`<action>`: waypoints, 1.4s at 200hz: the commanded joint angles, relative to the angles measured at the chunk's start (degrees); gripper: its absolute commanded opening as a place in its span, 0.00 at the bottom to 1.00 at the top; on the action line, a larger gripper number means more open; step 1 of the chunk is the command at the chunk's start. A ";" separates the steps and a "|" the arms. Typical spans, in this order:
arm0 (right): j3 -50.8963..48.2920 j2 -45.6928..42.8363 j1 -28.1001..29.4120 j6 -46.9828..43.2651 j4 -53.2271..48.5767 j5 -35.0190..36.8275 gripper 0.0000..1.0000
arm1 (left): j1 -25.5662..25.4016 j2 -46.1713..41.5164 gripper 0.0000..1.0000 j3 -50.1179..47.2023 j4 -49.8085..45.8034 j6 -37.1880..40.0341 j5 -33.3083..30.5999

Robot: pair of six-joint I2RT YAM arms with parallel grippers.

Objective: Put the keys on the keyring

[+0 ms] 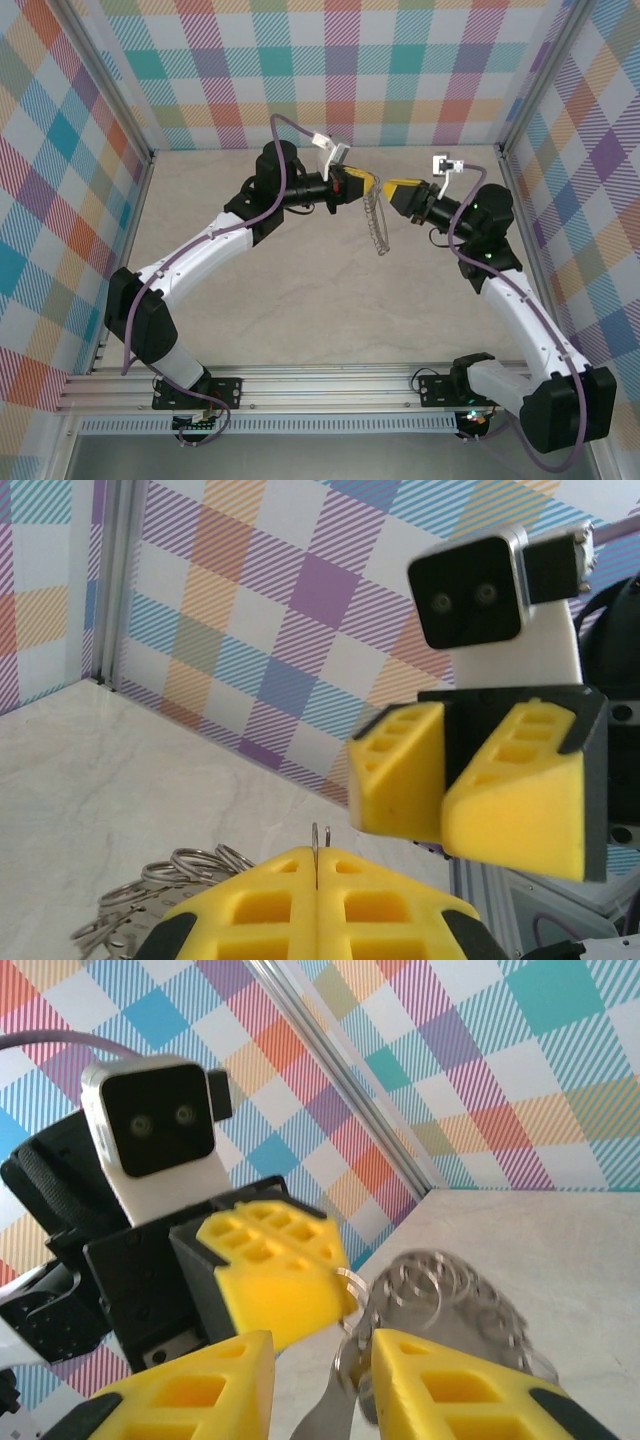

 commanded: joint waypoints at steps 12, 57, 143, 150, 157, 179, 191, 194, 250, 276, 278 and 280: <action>3.53 3.05 -0.67 -1.11 4.07 -2.07 0.31 | 0.24 -1.74 0.00 1.58 2.49 -0.32 2.72; 4.03 6.05 -0.92 0.05 7.04 -5.80 0.25 | 0.24 -1.70 0.00 2.09 2.19 -0.50 3.75; 1.80 7.48 -0.98 1.90 10.80 -8.26 0.24 | 0.23 -1.26 0.00 2.60 2.71 -1.46 4.22; 1.53 7.43 -1.03 1.93 10.88 -8.39 0.24 | 0.24 -1.22 0.00 2.62 2.72 -1.47 4.23; 1.28 7.39 -0.97 1.90 11.02 -8.33 0.24 | 0.26 -1.22 0.00 2.63 2.72 -1.46 4.18; 0.39 7.21 -0.97 2.25 11.86 -8.57 0.24 | 0.26 -1.04 0.00 2.72 2.63 -1.43 4.00; -0.12 6.99 -0.98 2.34 12.15 -8.67 0.24 | 0.22 -0.96 0.00 2.84 2.54 -1.38 3.97; -0.22 6.95 -0.98 2.34 12.21 -8.61 0.24 | 0.27 -0.89 0.00 2.89 2.50 -1.42 4.04; -1.84 6.34 -0.98 2.98 13.01 -8.25 0.30 | 0.23 -0.52 0.00 3.08 2.19 -1.29 4.03; -1.85 6.62 -1.00 3.28 13.01 -8.17 0.29 | 0.19 -0.61 0.00 3.10 2.19 -1.40 4.14; -1.86 6.63 -0.98 3.30 13.01 -8.16 0.29 | 0.19 -0.60 0.00 3.10 2.19 -1.38 4.14; -1.86 6.60 -0.98 3.35 12.99 -8.11 0.29 | 0.19 -0.58 0.00 3.06 2.17 -1.38 4.14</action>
